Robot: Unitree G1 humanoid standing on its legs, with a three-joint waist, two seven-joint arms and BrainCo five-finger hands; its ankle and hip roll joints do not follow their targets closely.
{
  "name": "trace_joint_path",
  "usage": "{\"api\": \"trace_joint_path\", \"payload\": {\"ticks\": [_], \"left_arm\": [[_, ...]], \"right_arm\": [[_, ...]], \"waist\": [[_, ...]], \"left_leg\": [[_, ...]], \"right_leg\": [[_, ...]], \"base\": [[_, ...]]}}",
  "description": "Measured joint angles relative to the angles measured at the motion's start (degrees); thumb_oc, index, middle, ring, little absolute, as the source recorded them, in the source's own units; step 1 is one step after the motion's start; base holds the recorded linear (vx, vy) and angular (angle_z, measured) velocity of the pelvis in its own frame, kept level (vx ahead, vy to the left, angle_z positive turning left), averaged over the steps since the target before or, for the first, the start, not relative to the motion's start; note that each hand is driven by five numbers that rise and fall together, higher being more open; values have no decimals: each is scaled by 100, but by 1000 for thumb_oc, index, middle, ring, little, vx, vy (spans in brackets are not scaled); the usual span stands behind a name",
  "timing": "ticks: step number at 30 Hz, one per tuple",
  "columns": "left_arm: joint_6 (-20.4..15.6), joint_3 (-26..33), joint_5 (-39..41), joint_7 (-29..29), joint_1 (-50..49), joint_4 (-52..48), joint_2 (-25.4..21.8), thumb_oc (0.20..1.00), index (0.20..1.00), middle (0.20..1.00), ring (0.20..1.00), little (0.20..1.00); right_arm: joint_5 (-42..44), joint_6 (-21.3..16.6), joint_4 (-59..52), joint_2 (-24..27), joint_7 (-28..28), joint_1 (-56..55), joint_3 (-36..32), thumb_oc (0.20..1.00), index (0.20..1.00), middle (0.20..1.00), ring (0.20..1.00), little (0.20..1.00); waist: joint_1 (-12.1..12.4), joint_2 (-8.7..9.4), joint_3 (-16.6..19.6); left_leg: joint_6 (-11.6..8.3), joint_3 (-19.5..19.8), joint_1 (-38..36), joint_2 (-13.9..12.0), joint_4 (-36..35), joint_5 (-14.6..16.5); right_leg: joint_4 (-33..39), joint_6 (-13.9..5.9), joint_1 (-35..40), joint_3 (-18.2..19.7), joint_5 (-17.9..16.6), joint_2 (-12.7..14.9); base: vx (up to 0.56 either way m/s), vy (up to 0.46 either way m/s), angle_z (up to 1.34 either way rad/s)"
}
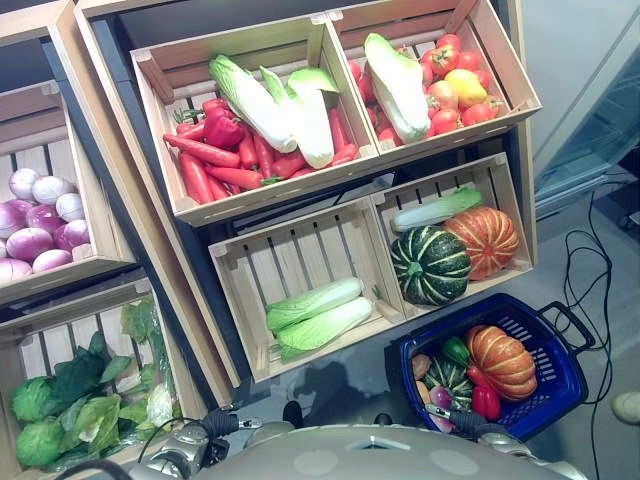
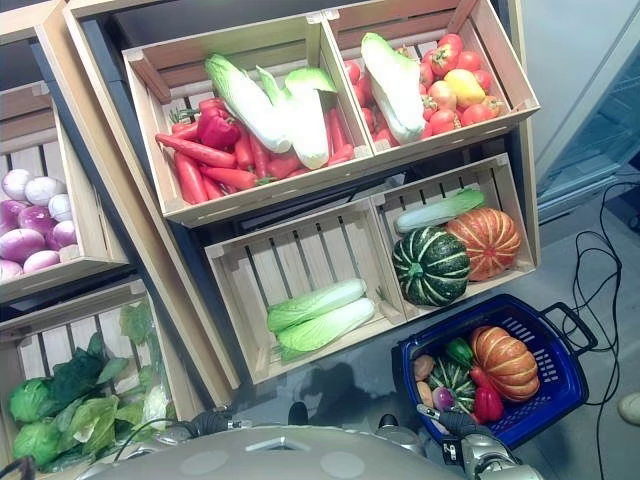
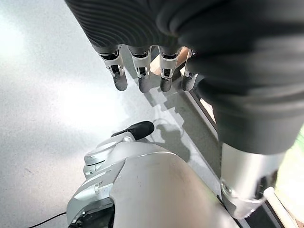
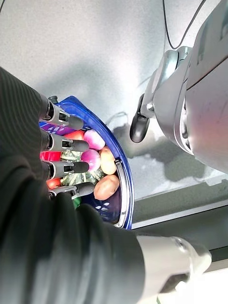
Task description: Pick up fruits and vegetables into the basket
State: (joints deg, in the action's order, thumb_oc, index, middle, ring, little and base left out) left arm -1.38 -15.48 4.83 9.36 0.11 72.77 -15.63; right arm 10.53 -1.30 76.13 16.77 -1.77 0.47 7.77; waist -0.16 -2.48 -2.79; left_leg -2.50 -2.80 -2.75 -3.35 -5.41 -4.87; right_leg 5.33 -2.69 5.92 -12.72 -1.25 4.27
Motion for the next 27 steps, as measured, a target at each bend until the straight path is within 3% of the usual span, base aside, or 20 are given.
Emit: {"api": "trace_joint_path", "payload": {"ticks": [27], "left_arm": [[-134, 0, 24, 121, 8, -7, 20, 1000, 1000, 1000, 1000, 1000]], "right_arm": [[1, 4, 0, 0, 2, 7, 0, 1000, 1000, 1000, 1000, 1000]], "waist": [[4, -50, -91]], "left_leg": [[-6, -8, 32, 0, 0, 6]], "right_leg": [[0, -1, -40, 9, 1, 0]], "base": [[0, 0, 0]]}}
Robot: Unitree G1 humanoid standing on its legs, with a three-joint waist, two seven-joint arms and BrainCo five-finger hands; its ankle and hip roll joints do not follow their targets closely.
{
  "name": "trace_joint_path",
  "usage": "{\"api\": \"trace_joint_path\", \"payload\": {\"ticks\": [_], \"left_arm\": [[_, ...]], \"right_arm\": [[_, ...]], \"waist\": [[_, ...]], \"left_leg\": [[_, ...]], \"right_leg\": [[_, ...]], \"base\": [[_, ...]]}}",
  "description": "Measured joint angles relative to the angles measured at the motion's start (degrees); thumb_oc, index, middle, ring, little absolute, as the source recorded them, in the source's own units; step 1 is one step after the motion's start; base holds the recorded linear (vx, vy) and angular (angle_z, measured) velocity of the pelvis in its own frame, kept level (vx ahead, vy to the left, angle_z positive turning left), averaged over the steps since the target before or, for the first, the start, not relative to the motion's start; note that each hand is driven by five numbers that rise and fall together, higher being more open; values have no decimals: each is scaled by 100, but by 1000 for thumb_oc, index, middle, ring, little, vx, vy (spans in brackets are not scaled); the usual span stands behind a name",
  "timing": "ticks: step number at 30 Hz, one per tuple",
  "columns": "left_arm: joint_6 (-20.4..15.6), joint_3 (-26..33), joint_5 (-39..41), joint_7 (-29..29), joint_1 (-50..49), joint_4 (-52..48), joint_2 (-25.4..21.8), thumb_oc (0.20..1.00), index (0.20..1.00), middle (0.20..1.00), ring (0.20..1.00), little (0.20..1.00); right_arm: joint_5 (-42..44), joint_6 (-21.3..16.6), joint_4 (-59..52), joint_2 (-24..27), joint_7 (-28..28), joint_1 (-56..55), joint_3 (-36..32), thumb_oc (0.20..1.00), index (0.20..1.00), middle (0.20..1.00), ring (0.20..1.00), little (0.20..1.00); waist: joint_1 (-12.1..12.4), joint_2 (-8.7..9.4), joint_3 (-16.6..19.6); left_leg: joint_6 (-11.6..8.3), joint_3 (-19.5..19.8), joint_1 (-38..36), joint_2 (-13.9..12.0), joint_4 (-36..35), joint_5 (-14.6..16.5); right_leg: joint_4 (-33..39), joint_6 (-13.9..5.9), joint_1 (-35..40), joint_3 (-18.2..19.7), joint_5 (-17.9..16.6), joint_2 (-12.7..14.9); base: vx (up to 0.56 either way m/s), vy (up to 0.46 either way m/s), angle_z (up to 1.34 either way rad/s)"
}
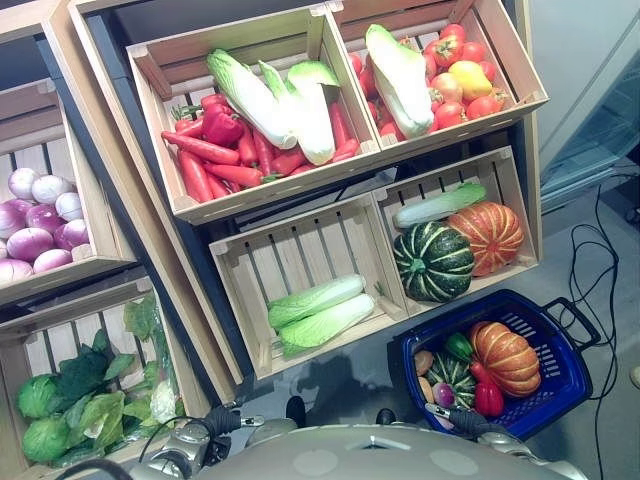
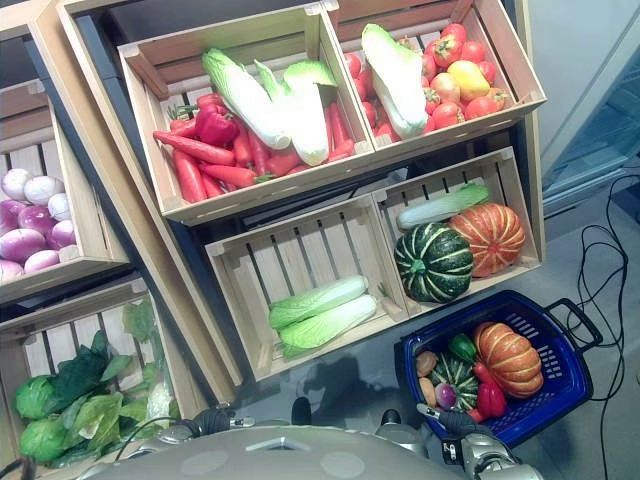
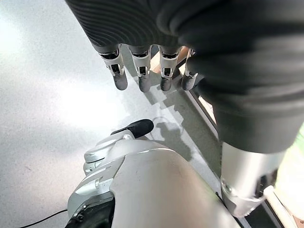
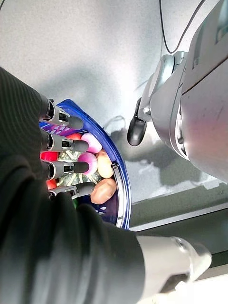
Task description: Pick up fruits and vegetables into the basket
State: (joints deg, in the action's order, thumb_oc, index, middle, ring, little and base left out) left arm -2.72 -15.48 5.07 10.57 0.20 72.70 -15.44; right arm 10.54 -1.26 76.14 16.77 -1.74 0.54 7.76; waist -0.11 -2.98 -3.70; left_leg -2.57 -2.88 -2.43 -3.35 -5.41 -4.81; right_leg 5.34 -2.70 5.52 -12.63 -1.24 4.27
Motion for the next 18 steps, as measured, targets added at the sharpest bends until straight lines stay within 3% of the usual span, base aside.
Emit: {"api": "trace_joint_path", "payload": {"ticks": [18], "left_arm": [[0, 0, -1, -6, 33, 2, 3, 1000, 1000, 1000, 1000, 1000]], "right_arm": [[5, -3, -4, 0, 1, 19, -1, 1000, 1000, 1000, 1000, 1000]], "waist": [[1, 15, -24]], "left_leg": [[-2, -2, -3, 0, 0, 0]], "right_leg": [[0, 0, 3, 3, 0, 0]], "base": [[0, 0, 0]]}}
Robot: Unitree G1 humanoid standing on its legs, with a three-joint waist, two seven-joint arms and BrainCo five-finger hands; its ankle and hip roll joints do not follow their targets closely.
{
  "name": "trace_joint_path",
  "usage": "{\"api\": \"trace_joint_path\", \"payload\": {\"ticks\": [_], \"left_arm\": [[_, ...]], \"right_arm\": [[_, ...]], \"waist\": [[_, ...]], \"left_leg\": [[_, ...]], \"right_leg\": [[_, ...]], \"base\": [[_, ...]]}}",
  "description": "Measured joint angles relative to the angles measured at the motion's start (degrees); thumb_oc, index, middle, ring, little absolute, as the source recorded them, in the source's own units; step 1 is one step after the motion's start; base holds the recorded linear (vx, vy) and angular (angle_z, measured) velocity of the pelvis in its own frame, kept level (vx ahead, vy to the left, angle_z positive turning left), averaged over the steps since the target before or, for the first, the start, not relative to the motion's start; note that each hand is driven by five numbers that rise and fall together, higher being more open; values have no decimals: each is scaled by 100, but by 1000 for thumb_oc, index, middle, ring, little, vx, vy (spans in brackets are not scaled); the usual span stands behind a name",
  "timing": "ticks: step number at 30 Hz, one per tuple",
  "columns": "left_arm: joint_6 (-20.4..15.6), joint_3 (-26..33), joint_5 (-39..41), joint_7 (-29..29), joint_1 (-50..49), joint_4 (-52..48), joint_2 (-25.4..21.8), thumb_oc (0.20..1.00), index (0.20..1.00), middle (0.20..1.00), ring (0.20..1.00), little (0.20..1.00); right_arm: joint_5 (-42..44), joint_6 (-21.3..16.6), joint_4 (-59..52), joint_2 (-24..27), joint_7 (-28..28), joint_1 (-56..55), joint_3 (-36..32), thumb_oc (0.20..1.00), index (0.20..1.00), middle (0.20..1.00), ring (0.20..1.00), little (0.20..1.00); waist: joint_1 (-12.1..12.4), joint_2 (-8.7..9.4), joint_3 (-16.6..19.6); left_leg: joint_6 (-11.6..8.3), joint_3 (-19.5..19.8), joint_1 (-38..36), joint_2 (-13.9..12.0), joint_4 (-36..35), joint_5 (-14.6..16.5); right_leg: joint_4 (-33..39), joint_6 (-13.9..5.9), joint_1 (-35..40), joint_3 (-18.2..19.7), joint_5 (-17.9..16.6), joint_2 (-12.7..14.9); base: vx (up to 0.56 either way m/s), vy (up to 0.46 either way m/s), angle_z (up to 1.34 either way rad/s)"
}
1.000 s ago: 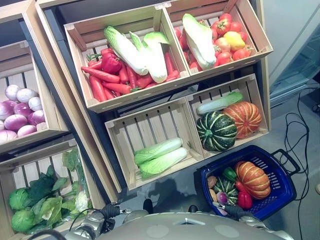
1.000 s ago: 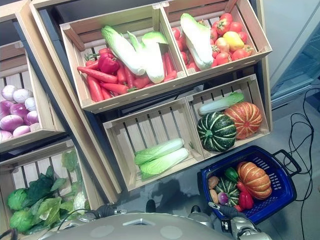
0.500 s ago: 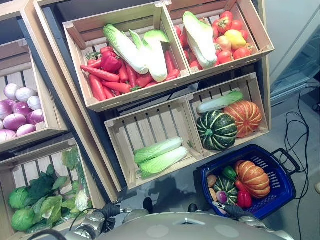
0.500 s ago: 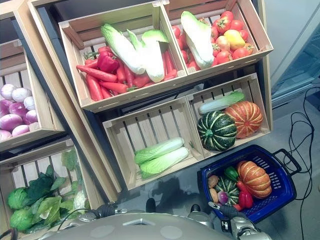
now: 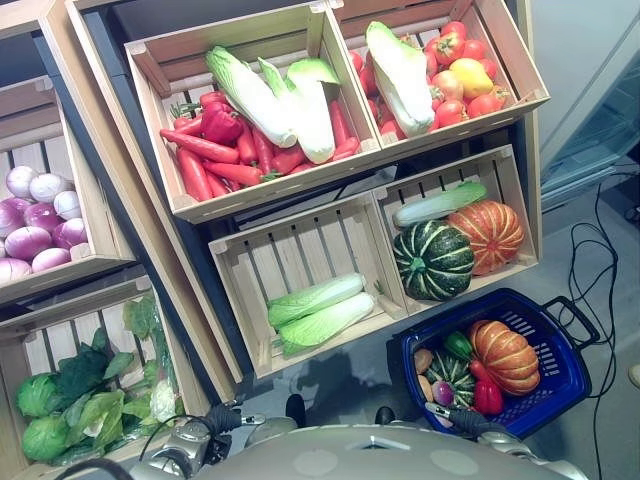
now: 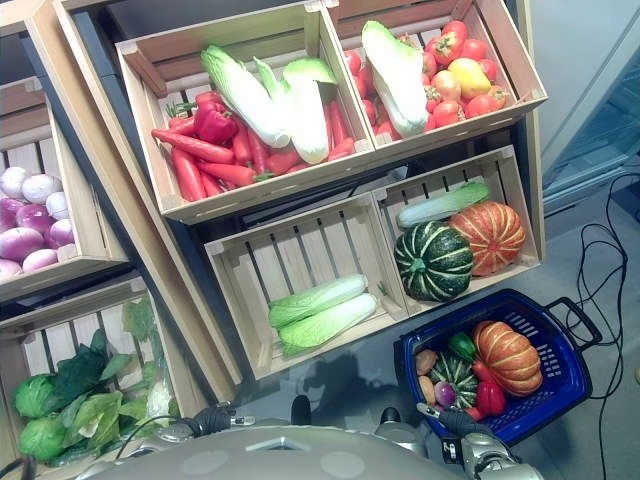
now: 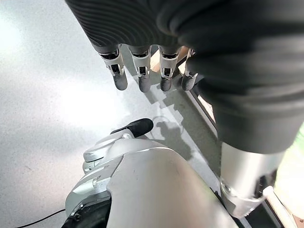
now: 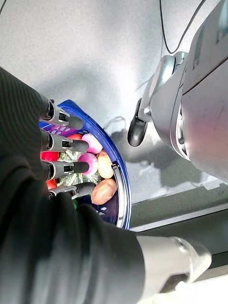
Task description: Pick up fruits and vegetables into the basket
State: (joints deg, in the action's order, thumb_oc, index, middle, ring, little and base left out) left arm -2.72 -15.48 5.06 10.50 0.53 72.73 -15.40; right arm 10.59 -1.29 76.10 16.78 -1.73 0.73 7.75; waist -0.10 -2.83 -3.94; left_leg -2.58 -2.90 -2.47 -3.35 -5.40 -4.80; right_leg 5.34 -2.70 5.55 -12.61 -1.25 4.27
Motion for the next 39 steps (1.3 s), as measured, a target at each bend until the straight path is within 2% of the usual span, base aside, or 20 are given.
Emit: {"api": "trace_joint_path", "payload": {"ticks": [8, 13, 17, 24, 26, 31, 34, 39], "left_arm": [[1, -1, 9, 6, 0, -2, 0, 1000, 1000, 1000, 1000, 1000], [-5, -7, 357, 153, 27, -10, -2, 1000, 1000, 1000, 1000, 1000], [-19, -47, 616, 323, 233, -23, -1, 1000, 1000, 1000, 1000, 1000], [-534, -55, 1096, 388, 632, -299, -4, 1000, 1000, 1000, 1000, 1000], [-669, -104, 1414, 386, 838, -572, -17, 1000, 1000, 1000, 1000, 1000], [-1046, -268, 1926, 363, 1581, -1285, -84, 1000, 1000, 1000, 1000, 1000], [-1239, -449, 2002, 313, 1812, -1668, -150, 1000, 1000, 1000, 1000, 1000], [-1320, -762, 2096, 206, 2107, -2119, -238, 1000, 1000, 1000, 1000, 1000]], "right_arm": [[0, 4, 0, 2, -2, 1, 0, 1000, 1000, 1000, 1000, 1000], [14, 33, 5, 10, 8, 89, 4, 1000, 1000, 1000, 1000, 1000], [172, 32, 0, 15, 39, 286, 53, 1000, 1000, 1000, 1000, 1000], [397, 19, -61, 22, 161, 869, 212, 1000, 1000, 1000, 1000, 1000], [508, 6, -94, 64, 174, 1061, 226, 1000, 1000, 1000, 1000, 1000], [857, -19, -280, 199, 275, 1578, 373, 1000, 1000, 1000, 1000, 1000], [1050, -48, -345, 234, 314, 1828, 424, 1000, 1000, 1000, 1000, 1000], [1208, -57, -464, 243, 399, 2039, 424, 1000, 1000, 1000, 1000, 1000]], "waist": [[2, 0, -20], [5, -16, -167], [4, -63, -545], [3, -87, -1159], [4, -128, -1302], [13, -183, -2069], [24, -180, -2339], [74, -181, -2629]], "left_leg": [[-2, 1, 17, 0, 0, 2], [-1, 5, 258, -12, 2, -33], [-47, 17, 550, -28, 29, -160], [-87, 73, 1037, -74, 32, -280], [-80, 84, 1292, -83, 33, -336], [-50, 150, 1603, -81, 36, -502], [-35, 162, 1847, -77, 69, -589], [-5, 157, 2256, -45, 337, -619]], "right_leg": [[0, -11, -18, 2, 7, 0], [-1, -5, -258, 7, -4, -12], [-3, 45, -535, -31, -90, -37], [-5, 97, -1011, -36, -165, -99], [-106, 100, -1305, -30, -167, -104], [-411, 93, -1717, 120, -160, -98], [-614, 83, -2043, 133, -148, -92], [-1117, 83, -2576, 249, -58, -12]], "base": [[0, 0, 0], [-66, -11, -1], [-85, -18, 5], [-85, -2, 2], [-105, -4, 0], [-105, -16, 5], [-126, -30, 1], [-88, -13, -3]]}}
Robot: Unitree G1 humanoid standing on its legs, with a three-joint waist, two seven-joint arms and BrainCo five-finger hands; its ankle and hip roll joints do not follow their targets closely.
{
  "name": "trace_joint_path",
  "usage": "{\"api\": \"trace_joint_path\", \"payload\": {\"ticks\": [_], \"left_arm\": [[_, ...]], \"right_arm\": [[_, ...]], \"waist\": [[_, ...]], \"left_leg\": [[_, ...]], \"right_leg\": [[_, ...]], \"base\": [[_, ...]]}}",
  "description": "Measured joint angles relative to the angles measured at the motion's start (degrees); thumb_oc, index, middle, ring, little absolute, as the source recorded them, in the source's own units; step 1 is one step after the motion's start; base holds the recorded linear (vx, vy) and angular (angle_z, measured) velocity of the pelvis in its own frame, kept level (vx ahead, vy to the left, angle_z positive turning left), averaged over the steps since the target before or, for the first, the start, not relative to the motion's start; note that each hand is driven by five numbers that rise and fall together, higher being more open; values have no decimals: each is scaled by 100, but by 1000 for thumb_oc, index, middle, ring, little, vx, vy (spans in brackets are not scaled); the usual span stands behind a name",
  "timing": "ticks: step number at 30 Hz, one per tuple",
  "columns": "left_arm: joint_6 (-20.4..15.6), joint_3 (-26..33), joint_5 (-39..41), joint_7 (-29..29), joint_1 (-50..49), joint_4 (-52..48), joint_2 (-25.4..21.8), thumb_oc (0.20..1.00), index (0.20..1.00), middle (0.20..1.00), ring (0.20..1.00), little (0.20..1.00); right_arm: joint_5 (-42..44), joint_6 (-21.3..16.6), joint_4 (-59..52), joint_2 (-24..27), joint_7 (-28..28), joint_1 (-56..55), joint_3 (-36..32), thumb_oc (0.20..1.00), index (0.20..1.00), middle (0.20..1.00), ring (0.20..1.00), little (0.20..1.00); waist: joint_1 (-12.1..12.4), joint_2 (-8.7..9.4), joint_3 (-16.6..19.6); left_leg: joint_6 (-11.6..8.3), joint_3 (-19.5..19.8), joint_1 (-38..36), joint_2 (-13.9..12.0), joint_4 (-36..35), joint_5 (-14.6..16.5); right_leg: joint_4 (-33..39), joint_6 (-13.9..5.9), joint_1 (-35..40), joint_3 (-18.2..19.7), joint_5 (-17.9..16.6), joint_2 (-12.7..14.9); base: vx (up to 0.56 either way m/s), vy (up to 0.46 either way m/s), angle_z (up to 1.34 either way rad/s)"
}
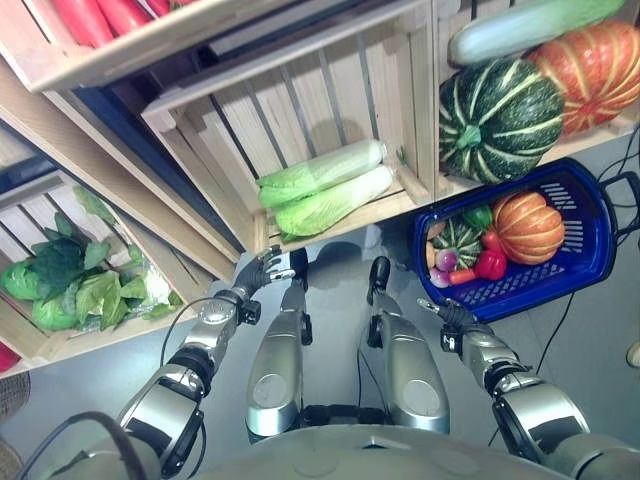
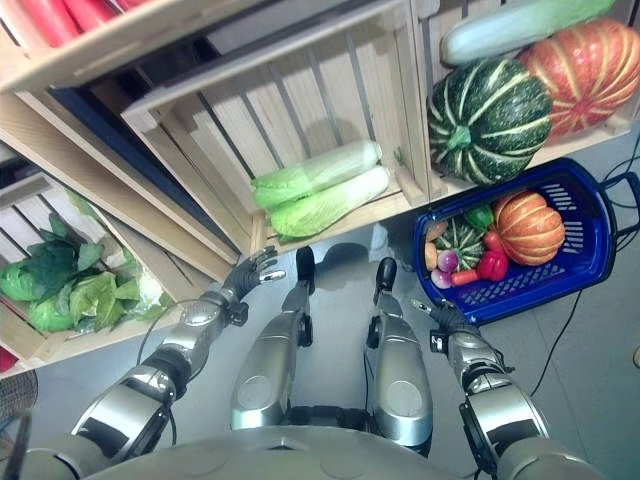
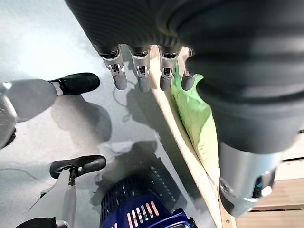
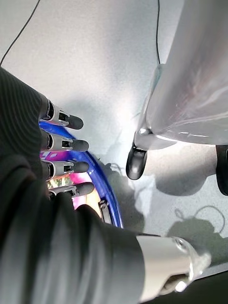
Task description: Pick up fruits and vegetables into the basket
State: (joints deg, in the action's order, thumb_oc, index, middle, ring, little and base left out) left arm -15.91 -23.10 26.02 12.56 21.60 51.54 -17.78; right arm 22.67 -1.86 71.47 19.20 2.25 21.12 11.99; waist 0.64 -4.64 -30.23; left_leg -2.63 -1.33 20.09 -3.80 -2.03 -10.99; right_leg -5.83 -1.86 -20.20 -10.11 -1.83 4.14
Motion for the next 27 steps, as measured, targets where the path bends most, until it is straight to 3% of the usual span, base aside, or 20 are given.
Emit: {"api": "trace_joint_path", "payload": {"ticks": [7, 11, 14, 18, 21, 27], "left_arm": [[-231, -372, 111, -96, 163, -907, -333, 1000, 1000, 1000, 1000, 1000], [-303, -500, 105, -264, 232, -1433, -519, 1000, 1000, 1000, 1000, 1000], [-449, -572, -27, -717, 277, -1784, -610, 1000, 1000, 1000, 1000, 1000], [-678, -644, -1627, -2642, 575, -2227, -907, 1000, 1000, 1000, 1000, 1000], [-641, -642, -2654, -3498, 877, -2394, -1179, 1000, 1000, 1000, 1000, 1000], [-355, -870, -3982, -4468, 1756, -2486, -1583, 1000, 1000, 1000, 1000, 1000]], "right_arm": [[106, 17, -1, 52, 33, 113, 1, 1000, 1000, 1000, 1000, 1000], [215, 14, 1, 64, 32, 174, 2, 1000, 1000, 1000, 1000, 1000], [224, 9, -2, 71, 32, 176, 6, 1000, 1000, 1000, 1000, 1000], [322, -31, 9, 64, 34, 187, 24, 1000, 1000, 1000, 1000, 1000], [341, -70, 9, 63, 34, 197, 26, 1000, 1000, 1000, 1000, 1000], [546, -75, 7, 87, 34, 349, 202, 1000, 1000, 1000, 1000, 1000]], "waist": [[49, 19, -9], [33, 39, -21], [8, 58, -32], [-3, 68, -38], [3, 80, -45], [-3, 113, -62]], "left_leg": [[37, -3, 601, 156, 403, 27], [50, 3, 848, 190, 589, 23], [59, 8, 870, 192, 617, 16], [65, 44, 1034, 218, 759, 10], [87, 113, 1054, 243, 794, -18], [34, 196, 1227, 278, 924, 15]], "right_leg": [[-1399, 14, -1072, 205, 503, 227], [-1698, 35, -1388, 308, 550, 247], [-1730, 38, -1417, 319, 552, 264], [-1887, 26, -1562, 319, 566, 290], [-1988, 39, -1583, 311, 615, 308], [-2188, 35, -1776, 382, 711, 312]], "base": [[-63, -19, 2], [-21, -21, 0], [0, 0, 0], [5, -53, 6], [9, -53, 11], [0, -19, 8]]}}
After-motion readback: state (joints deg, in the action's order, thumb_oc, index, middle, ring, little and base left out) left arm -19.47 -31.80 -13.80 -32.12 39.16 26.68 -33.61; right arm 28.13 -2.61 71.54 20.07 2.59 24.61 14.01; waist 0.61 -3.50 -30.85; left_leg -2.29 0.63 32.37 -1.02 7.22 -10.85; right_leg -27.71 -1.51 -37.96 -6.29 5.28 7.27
